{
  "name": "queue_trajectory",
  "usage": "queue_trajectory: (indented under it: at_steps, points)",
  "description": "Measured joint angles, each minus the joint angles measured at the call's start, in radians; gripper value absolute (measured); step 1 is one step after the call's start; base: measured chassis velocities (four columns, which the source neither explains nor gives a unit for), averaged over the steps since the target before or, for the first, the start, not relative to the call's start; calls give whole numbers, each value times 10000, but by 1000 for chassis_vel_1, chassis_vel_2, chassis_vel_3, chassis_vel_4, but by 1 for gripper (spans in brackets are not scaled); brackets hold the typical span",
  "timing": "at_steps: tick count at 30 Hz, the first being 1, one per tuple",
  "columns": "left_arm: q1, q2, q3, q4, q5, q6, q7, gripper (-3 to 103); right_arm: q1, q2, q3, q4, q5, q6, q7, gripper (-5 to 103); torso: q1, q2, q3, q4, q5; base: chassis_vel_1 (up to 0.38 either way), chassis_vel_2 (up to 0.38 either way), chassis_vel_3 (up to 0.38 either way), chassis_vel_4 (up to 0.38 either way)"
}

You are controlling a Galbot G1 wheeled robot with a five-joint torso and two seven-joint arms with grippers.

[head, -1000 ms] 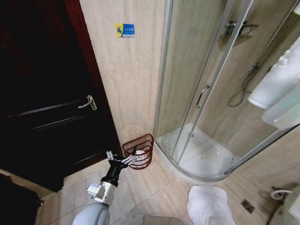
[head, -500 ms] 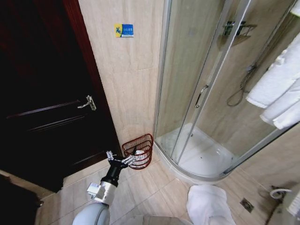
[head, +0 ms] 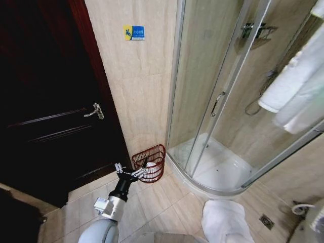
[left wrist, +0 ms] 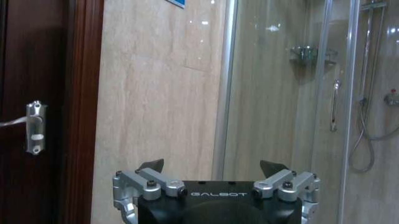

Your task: Discard the used towel into the hamper.

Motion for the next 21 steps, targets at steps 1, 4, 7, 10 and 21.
queue_trajectory:
  at_steps: [1,4,7,10,21]
  points:
    - [0,0,0,0,0,0,0,100,0,0,0,0,0,0,0,100,0,0,0,0,0,0,0,0,0]
    - [0,0,0,0,0,0,0,100,744,-58,-330,-1052,-709,87,-341,100,1,0,1,2,3,0,0,0,0]
    - [0,0,0,0,0,0,0,100,1243,-151,-644,-1617,-902,103,-541,103,1,0,1,1,1,0,0,0,0]
    - [0,0,0,0,0,0,0,100,1542,-211,-804,-1995,-1020,136,-725,96,1,0,1,4,0,0,0,0,0]
    - [0,0,0,0,0,0,0,100,979,-337,-470,-1831,-1038,235,-855,59,1,0,0,1,1,0,0,0,0]
